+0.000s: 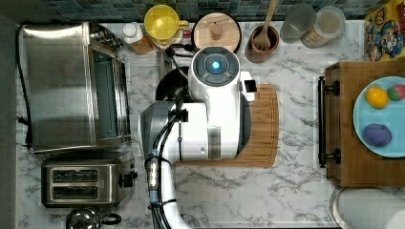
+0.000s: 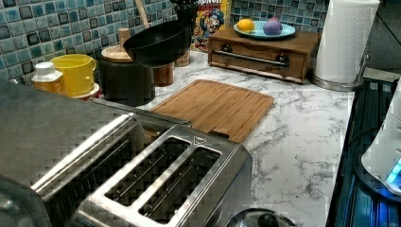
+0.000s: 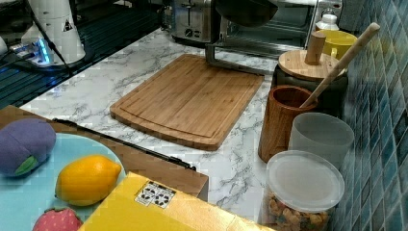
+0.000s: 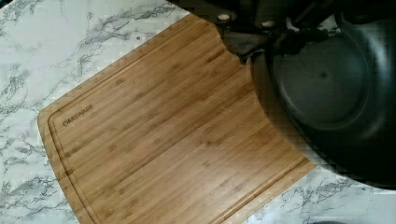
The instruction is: Put the bowl on the board.
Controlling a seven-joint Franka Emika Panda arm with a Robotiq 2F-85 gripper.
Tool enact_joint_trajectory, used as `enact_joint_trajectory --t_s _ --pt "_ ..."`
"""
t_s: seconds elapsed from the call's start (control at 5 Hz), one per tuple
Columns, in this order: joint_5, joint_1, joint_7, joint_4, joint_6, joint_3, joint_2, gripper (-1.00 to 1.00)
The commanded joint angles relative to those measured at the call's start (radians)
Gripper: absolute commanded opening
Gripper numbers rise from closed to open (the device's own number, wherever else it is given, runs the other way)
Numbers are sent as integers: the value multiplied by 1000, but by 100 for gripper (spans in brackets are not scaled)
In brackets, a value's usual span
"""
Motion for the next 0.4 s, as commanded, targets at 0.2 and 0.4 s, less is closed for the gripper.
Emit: enact_joint_trajectory --t_s 0.2,0.4 --pt "1 -4 -1 1 1 7 0 -100" --pt "22 -29 3 -60 64 -19 -24 -100"
